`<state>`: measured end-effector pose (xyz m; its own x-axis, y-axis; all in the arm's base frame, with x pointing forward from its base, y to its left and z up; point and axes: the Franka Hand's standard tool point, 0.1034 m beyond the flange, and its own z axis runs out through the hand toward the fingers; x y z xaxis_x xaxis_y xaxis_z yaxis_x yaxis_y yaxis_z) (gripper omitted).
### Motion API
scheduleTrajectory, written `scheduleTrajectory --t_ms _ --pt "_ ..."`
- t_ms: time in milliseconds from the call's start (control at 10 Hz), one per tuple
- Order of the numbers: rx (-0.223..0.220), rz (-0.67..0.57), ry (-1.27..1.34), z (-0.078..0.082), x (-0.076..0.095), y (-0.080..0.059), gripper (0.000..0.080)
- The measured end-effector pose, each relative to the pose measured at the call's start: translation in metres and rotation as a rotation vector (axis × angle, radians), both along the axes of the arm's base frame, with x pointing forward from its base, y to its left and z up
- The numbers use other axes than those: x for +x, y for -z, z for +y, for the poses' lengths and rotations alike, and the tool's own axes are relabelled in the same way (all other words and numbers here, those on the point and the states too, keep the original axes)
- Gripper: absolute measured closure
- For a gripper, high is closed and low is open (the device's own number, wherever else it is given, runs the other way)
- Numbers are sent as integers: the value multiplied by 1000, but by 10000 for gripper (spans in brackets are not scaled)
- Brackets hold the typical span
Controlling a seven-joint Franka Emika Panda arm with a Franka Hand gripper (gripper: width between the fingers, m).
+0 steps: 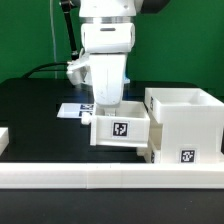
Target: Assemble drawer
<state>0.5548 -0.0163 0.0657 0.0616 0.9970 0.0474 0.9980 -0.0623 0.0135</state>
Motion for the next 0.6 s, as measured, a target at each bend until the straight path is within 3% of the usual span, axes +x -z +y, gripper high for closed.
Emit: scheduleTrajectory --t_ms 600 --pt "6 -1 -10 7 -6 7 757"
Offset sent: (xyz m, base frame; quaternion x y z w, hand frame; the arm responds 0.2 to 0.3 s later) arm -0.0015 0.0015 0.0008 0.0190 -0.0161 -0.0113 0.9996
